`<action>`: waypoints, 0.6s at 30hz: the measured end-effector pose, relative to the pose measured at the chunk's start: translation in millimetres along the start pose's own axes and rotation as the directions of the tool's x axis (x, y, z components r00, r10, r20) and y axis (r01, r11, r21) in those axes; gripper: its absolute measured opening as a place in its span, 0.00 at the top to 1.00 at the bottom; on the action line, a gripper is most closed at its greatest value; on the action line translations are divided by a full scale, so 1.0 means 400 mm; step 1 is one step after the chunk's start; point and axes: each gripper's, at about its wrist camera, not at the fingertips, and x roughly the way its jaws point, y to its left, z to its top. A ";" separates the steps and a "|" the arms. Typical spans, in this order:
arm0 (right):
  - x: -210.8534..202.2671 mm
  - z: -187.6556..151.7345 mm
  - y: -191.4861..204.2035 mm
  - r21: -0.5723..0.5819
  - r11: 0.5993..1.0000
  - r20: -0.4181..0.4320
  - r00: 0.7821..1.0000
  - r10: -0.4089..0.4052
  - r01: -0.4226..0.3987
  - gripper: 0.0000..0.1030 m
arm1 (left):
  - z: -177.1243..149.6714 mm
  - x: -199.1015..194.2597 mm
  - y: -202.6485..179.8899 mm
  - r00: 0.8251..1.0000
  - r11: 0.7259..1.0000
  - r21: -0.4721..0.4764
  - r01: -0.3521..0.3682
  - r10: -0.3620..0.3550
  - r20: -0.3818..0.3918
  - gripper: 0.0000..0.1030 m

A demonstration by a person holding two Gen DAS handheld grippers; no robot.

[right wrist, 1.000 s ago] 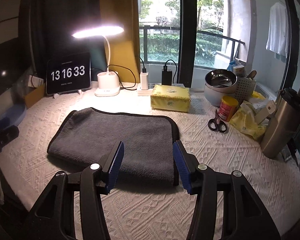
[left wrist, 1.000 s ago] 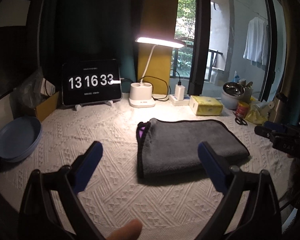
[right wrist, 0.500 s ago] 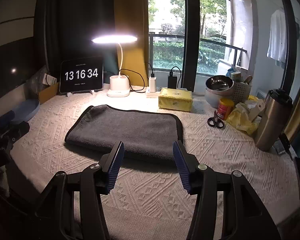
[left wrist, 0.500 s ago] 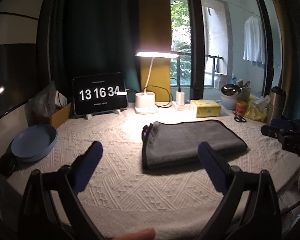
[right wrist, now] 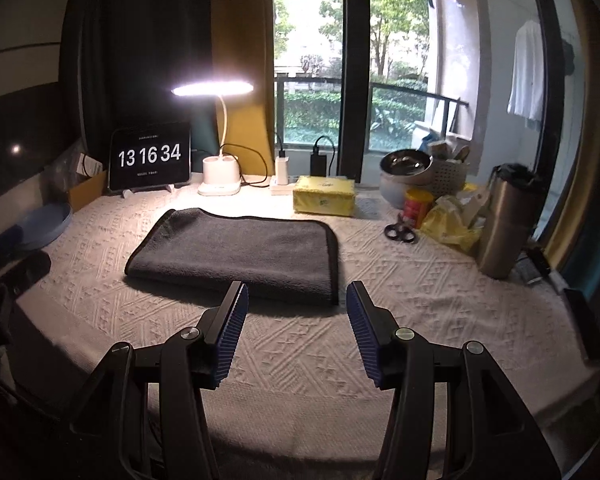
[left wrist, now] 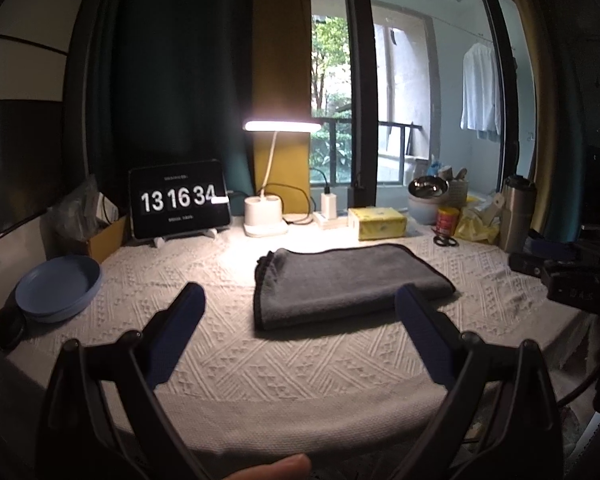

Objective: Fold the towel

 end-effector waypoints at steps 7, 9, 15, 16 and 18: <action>-0.087 -0.015 0.040 -0.086 0.996 0.083 0.996 0.008 -0.001 0.47 | 0.002 -0.056 0.022 0.997 1.000 -0.010 -0.015 0.016 0.073 0.06; -0.100 -0.015 0.045 -0.077 0.997 0.104 0.994 0.022 -0.013 0.47 | 0.002 -0.069 0.021 0.995 1.000 -0.009 -0.013 0.014 0.094 0.06; -0.108 -0.014 0.055 -0.084 0.996 0.119 0.992 0.026 -0.016 0.46 | 0.003 -0.072 0.026 0.995 1.000 -0.023 0.009 -0.007 0.095 0.06; -0.106 -0.015 0.055 -0.087 0.996 0.116 0.993 0.025 -0.015 0.46 | 0.004 -0.069 0.028 0.996 0.999 -0.031 0.012 -0.009 0.086 0.06; -0.098 -0.017 0.058 -0.092 0.996 0.110 0.994 0.024 -0.014 0.46 | 0.002 -0.063 0.032 0.997 0.999 -0.043 0.013 -0.010 0.076 0.06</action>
